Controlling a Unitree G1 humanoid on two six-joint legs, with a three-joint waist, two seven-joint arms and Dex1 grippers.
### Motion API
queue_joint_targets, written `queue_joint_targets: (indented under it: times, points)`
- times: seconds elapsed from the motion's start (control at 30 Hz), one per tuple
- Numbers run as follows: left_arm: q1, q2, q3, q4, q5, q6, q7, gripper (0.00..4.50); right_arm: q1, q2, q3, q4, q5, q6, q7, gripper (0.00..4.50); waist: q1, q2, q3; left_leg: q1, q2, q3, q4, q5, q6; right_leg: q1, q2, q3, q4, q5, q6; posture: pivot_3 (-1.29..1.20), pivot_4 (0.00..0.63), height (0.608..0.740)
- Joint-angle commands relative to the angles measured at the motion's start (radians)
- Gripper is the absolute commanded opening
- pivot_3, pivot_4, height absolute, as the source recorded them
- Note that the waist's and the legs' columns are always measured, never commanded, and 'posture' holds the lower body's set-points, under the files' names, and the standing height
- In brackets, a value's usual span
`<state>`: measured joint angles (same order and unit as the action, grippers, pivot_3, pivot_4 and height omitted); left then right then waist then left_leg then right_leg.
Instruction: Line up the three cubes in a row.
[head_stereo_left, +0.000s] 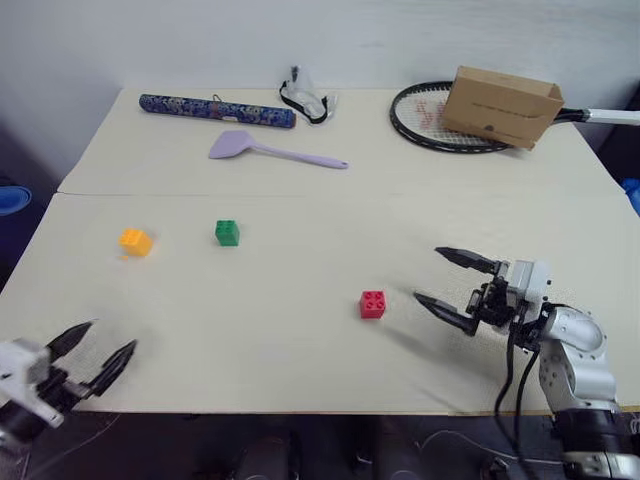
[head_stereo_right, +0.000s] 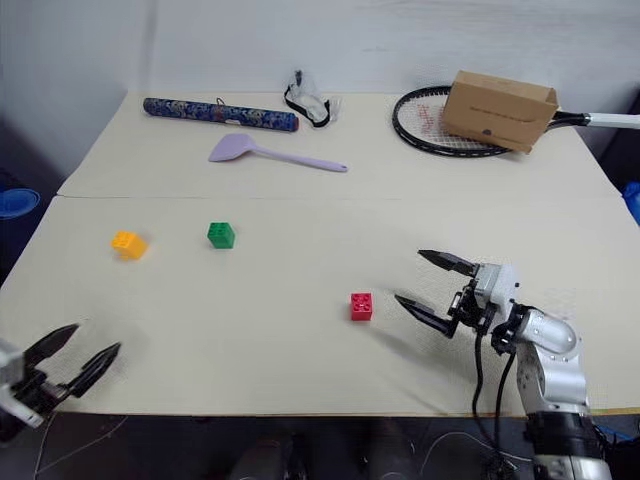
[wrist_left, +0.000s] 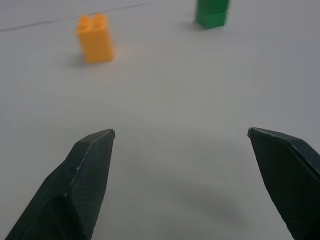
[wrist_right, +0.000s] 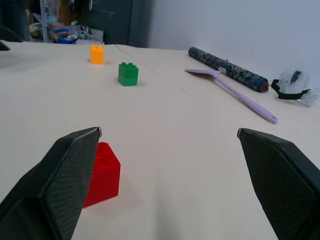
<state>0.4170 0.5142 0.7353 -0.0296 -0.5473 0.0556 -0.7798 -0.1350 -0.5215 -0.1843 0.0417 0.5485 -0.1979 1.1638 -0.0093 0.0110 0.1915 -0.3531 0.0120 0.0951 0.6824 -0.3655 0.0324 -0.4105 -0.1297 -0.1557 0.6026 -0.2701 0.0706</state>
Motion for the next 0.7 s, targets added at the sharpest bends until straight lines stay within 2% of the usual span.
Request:
queue_joint_targets:
  times: [0.03, 0.2, 0.37, 0.53, 0.6, 0.7]
  points:
    - [-0.003, -0.027, 0.043, -0.034, -0.054, 0.013, 0.054, 4.5, 0.048, 0.011, -0.018, -0.102, 0.094, 0.049, 0.012, 4.47, 0.012, 0.0, 0.0, 0.0, 0.0, 0.0, 0.0, 0.0, 0.0, 0.0, 0.0, 0.0, 0.0, 0.0, 0.0, 0.0, 0.15, 0.74]
    - [-0.098, -0.068, -0.097, -0.218, -0.041, 0.094, 0.178, 4.5, 0.075, 0.057, 0.008, -0.163, 0.088, 0.028, -0.008, 4.47, 0.035, -0.002, -0.001, 0.0, 0.0, 0.0, 0.0, 0.001, 0.002, 0.0, -0.001, 0.0, -0.001, 0.0, 0.0, 0.0, 0.15, 0.74]
    - [-0.352, -0.131, -0.281, -0.342, -0.002, 0.358, 0.52, 4.5, 0.065, 0.111, 0.011, -0.197, 0.082, -0.047, -0.013, 4.47, 0.036, -0.002, -0.001, 0.0, -0.001, 0.0, 0.0, 0.003, 0.004, 0.001, 0.0, 0.0, 0.001, 0.001, 0.001, 0.0, 0.15, 0.74]
    - [-0.57, -0.182, -0.464, -0.253, 0.187, 0.402, 0.685, 4.5, 0.082, 0.126, 0.017, -0.224, 0.056, -0.063, -0.06, 4.47, 0.03, -0.002, -0.001, 0.0, -0.002, 0.002, 0.0, 0.005, 0.004, 0.001, 0.002, 0.0, 0.005, 0.001, 0.002, 0.0, 0.15, 0.74]
    - [-0.62, -0.2, -0.527, -0.177, 0.281, 0.342, 0.722, 4.5, 0.094, 0.133, 0.022, -0.238, 0.051, -0.067, -0.072, 4.47, 0.027, -0.002, -0.001, 0.0, -0.001, 0.004, 0.0, 0.005, 0.004, 0.001, 0.004, 0.001, 0.005, 0.001, 0.002, 0.0, 0.15, 0.74]
    - [-0.682, -0.271, -0.567, -0.086, 0.334, 0.29, 0.777, 4.5, 0.124, 0.138, 0.027, -0.264, 0.053, -0.065, -0.083, 4.47, 0.034, -0.003, -0.001, 0.0, -0.001, 0.004, 0.0, 0.006, 0.004, 0.001, 0.004, 0.0, 0.005, 0.001, 0.002, 0.0, 0.15, 0.74]
